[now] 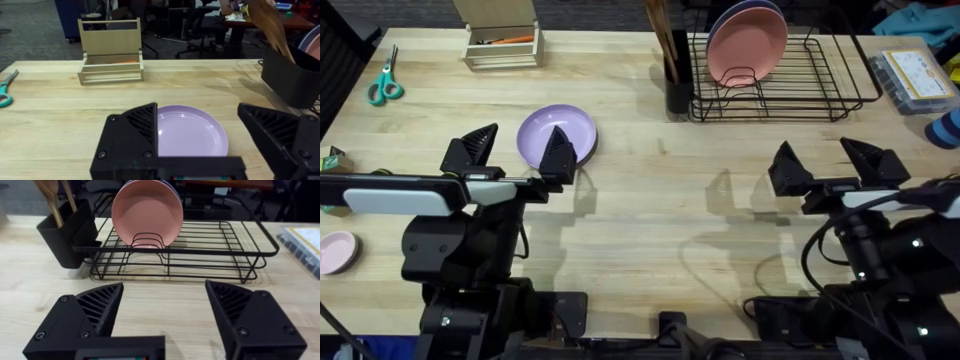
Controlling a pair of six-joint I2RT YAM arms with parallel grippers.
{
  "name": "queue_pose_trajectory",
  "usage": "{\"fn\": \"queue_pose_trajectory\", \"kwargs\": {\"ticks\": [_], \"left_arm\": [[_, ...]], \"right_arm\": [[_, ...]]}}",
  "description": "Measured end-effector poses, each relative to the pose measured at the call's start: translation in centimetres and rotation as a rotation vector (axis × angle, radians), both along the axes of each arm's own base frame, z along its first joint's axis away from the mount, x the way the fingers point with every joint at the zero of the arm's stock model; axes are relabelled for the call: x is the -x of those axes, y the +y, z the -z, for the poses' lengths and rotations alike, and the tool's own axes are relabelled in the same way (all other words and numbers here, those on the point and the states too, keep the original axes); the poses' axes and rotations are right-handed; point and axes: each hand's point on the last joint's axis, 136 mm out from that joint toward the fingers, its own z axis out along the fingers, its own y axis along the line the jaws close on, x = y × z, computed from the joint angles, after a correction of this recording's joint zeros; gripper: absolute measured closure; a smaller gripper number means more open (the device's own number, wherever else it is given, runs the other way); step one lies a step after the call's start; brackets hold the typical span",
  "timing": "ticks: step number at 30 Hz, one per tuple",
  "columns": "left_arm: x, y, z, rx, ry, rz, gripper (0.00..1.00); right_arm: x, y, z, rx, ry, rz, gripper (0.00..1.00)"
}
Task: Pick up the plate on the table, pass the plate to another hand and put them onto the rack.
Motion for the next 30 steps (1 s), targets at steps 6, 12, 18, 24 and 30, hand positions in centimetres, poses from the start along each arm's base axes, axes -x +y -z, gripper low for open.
{"fn": "queue_pose_trajectory", "kwargs": {"ticks": [6, 12, 18, 24, 30], "left_arm": [[0.0, 0.0, 0.0, 0.001, 0.002, 0.000, 0.008], [0.0, 0.0, 0.1, 0.001, 0.005, 0.000, 0.008], [0.2, 0.0, 1.7, 0.002, 0.078, 0.000, 0.007], [1.0, 0.1, 0.6, -0.024, 0.134, -0.006, 0.009], [1.3, 0.1, -3.0, -0.036, 0.154, -0.005, 0.009]], "right_arm": [[0.1, 0.0, 0.4, 0.000, 0.019, 0.000, 0.009], [0.0, 0.0, 0.3, 0.000, 0.016, 0.001, 0.010], [0.1, 0.0, 0.4, 0.001, 0.025, 0.002, 0.009], [1.2, -0.1, 1.2, 0.006, 0.152, 0.006, 0.009], [1.8, -0.2, -1.7, 0.015, 0.247, 0.010, 0.009]]}}
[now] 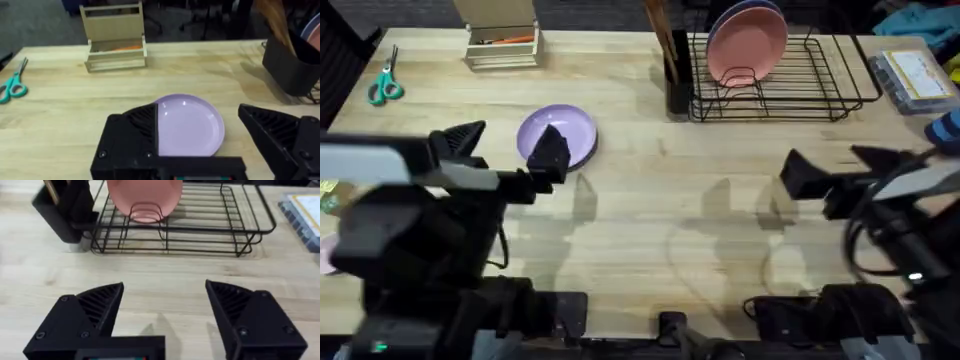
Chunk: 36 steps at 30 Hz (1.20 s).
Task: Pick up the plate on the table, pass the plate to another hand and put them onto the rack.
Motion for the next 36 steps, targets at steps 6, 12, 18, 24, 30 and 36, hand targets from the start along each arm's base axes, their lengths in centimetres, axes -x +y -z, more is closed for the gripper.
{"fn": "queue_pose_trajectory", "kwargs": {"ticks": [6, 12, 18, 24, 30, 36], "left_arm": [[-0.8, 0.1, -1.9, -0.003, 0.143, -0.003, 0.009], [-2.4, 0.1, -5.1, -0.004, 0.255, -0.005, 0.010], [-4.0, 0.1, -7.3, -0.004, 0.466, -0.004, 0.009], [-4.4, 0.1, -7.5, -0.004, 0.596, -0.004, 0.008], [-4.7, 0.1, -6.9, -0.004, 0.636, -0.004, 0.008], [-4.4, 0.4, -6.6, -0.011, 0.653, -0.017, 0.009]], "right_arm": [[-0.3, 0.0, -4.5, 0.001, 0.121, 0.000, 0.009], [-1.4, 0.0, -7.9, 0.002, 0.278, 0.000, 0.009], [-3.4, 0.0, -11.1, 0.002, 0.403, 0.000, 0.009], [-4.9, 0.0, -11.9, 0.002, 0.423, 0.000, 0.009], [-5.2, 0.0, -11.5, 0.002, 0.441, -0.001, 0.009], [-5.1, 0.0, -11.4, 0.003, 0.448, 0.000, 0.010]]}}
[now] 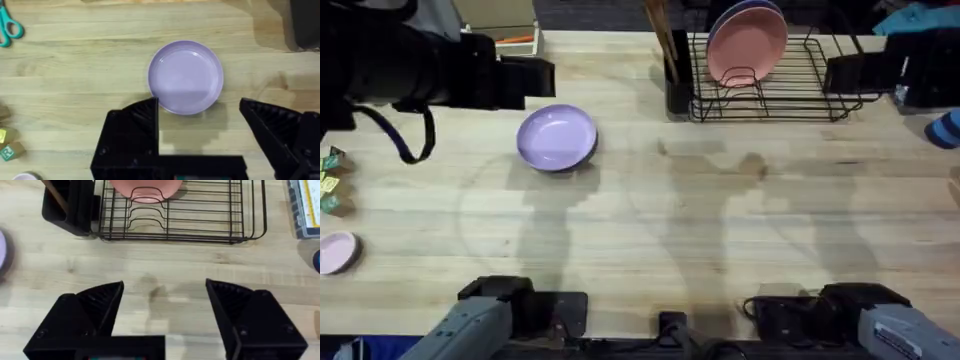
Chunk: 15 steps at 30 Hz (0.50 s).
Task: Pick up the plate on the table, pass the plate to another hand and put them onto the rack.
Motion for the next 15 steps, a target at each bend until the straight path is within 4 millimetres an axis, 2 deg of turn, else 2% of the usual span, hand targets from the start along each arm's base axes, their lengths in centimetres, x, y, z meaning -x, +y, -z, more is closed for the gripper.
{"fn": "queue_pose_trajectory", "kwargs": {"ticks": [3, 6, 15], "left_arm": [[0.0, 0.6, 0.1, -0.003, 0.005, -0.026, 0.009], [-0.2, 2.2, 0.7, 0.004, 0.029, -0.091, 0.009], [-1.2, 7.3, 4.2, 0.018, 0.154, -0.271, 0.008]], "right_arm": [[0.0, 0.0, 0.0, 0.000, 0.001, 0.000, 0.010], [-0.2, 0.0, 0.3, 0.000, 0.011, 0.000, 0.009], [-1.0, 0.0, 1.7, 0.000, 0.063, 0.000, 0.009]]}}
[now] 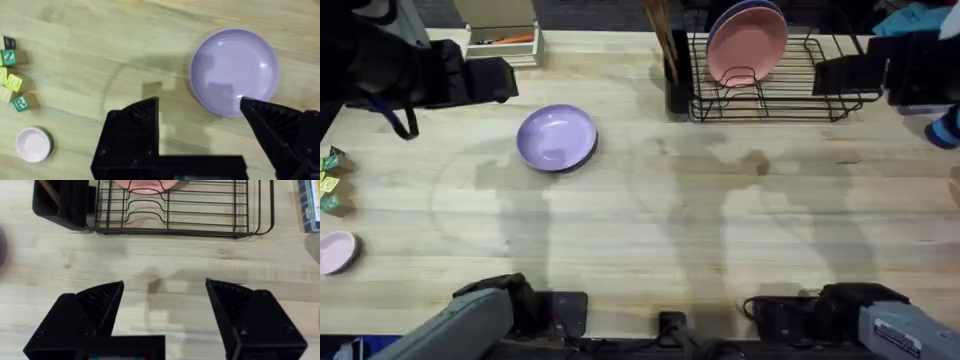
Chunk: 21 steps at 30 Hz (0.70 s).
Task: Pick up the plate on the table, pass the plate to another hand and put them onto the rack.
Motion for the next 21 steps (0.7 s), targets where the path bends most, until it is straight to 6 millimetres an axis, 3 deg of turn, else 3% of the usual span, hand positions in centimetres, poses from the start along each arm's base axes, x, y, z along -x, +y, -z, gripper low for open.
{"fn": "queue_pose_trajectory", "kwargs": {"ticks": [5, 9, 21], "left_arm": [[-0.9, 1.8, 2.7, 0.023, 0.080, -0.054, 0.008], [-2.3, 2.3, 4.2, 0.030, 0.100, -0.058, 0.007], [-4.0, 2.8, 7.9, 0.052, 0.181, -0.058, 0.007]], "right_arm": [[-0.5, 0.0, 0.8, 0.000, 0.031, 0.000, 0.009], [-0.5, 0.0, 1.0, 0.000, 0.036, 0.000, 0.010], [-0.6, 0.0, 1.0, 0.000, 0.036, 0.000, 0.010]]}}
